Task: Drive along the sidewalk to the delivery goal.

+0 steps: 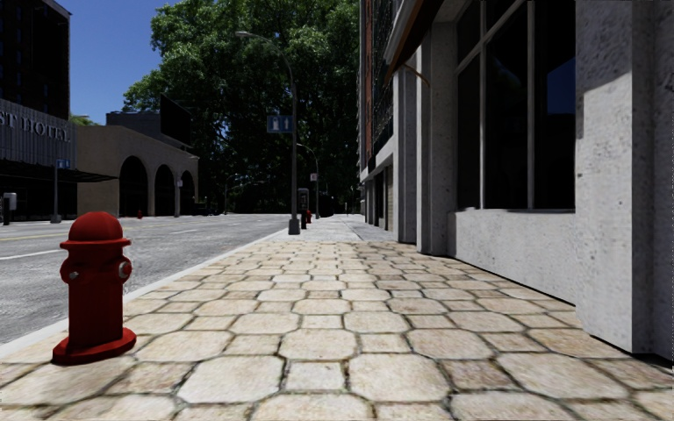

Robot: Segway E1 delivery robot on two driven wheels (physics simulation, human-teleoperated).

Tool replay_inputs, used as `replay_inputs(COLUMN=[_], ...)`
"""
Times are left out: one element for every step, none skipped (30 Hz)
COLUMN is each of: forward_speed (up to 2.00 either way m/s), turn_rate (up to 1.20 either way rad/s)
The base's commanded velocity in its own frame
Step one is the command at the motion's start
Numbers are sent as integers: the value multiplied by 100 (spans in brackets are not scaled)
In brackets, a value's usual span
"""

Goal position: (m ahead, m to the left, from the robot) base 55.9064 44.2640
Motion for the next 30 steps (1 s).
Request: replay_inputs(forward_speed=[200,200,200,200,200,197,195,194,194,194,194,194,194,194,194,194,194,194,194,194,194,194,194,194,194,194,194,194,194,194], turn_rate=[0,0,0,0,0,0,0,0,0,0,0,0,0,0,0,0,0,0,0,0,0,0,0,0,0,0,0,0,0,0])
